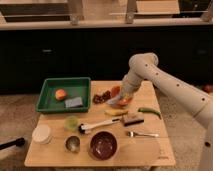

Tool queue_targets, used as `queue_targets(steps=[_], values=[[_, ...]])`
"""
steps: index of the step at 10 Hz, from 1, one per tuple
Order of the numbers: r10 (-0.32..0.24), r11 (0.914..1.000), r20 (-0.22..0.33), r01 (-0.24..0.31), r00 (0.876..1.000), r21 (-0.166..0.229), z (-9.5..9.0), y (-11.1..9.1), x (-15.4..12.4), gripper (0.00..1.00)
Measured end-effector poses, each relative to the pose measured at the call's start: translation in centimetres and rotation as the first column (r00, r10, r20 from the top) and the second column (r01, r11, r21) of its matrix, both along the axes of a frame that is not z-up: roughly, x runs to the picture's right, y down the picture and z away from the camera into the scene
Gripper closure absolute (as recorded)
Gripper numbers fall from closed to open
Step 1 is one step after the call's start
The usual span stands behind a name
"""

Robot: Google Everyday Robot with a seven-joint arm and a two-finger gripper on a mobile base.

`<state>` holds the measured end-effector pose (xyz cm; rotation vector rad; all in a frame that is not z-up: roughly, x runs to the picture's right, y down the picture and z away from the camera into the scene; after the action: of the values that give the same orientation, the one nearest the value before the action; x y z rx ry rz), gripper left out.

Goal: Place towel in red bowl

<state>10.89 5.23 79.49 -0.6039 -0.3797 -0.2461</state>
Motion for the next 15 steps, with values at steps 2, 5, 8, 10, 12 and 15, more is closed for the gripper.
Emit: queue_targets(steps=[2,5,8,10,12,15], values=[[-0.004,0.9999,0.013,0.004,1.0,0.015,0.9,-1.0,-0.7,0.99],[-0.001,0.9999,0.013,0.001,1.0,0.011,1.6,-1.5,-0.9,0.99],[0.001,0.9999,0.031,-0.002,1.0,0.017,2.4,-2.0,-1.5,0.99],[0.009,0.9998,0.036,-0.01,0.999,0.02,3.0,-2.3,-1.4,0.99],[0.021,0.9996,0.037,-0.022,0.999,0.019,3.4,-2.1,-0.5,0.99],[0.027,0.9994,0.051,-0.028,0.998,0.02,4.1,-2.5,-0.8,0.99]])
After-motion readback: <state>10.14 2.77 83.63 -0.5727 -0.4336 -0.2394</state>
